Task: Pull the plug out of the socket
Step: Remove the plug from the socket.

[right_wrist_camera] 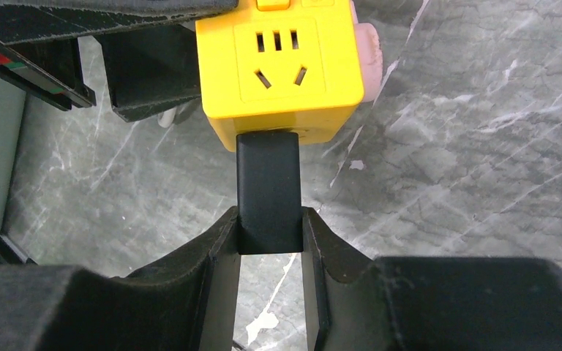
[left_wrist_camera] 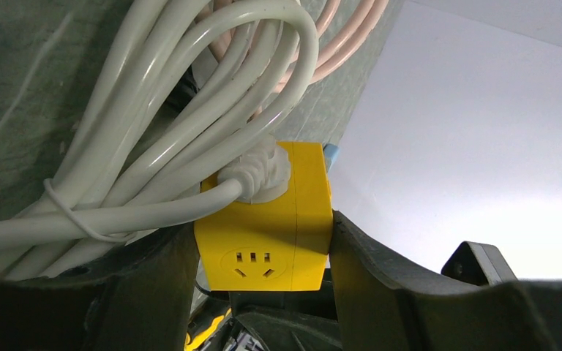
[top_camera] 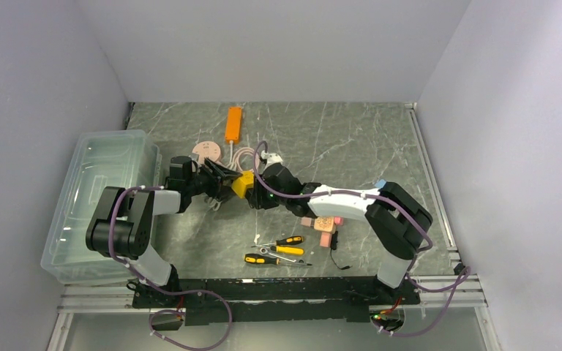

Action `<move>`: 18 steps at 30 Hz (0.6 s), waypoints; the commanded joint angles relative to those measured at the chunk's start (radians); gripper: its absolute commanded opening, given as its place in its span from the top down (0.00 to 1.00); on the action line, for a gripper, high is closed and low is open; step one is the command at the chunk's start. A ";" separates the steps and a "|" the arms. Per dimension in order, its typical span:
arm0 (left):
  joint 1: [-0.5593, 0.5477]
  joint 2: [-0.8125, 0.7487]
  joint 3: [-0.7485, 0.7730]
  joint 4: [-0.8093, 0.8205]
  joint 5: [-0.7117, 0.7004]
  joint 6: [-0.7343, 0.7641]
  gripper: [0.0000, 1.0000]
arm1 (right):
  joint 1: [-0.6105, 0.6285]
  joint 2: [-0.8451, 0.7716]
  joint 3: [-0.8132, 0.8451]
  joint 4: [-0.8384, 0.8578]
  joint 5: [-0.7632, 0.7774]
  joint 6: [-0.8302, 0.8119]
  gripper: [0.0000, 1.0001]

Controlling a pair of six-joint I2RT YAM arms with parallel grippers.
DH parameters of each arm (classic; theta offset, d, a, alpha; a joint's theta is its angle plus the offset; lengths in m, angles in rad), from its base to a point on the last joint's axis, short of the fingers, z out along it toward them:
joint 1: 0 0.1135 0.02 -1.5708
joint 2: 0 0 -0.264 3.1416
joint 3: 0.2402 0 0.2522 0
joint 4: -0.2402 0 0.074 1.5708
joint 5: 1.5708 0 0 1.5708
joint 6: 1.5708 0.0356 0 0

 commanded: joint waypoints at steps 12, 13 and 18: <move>0.015 -0.016 0.003 0.083 0.004 0.007 1.00 | -0.055 0.016 0.053 -0.125 0.069 0.083 1.00; 0.015 -0.015 0.003 0.083 0.005 0.008 1.00 | -0.054 0.006 0.037 -0.091 0.054 0.062 1.00; 0.015 -0.011 0.003 0.084 0.005 0.008 1.00 | -0.029 -0.039 -0.040 0.061 -0.021 -0.071 1.00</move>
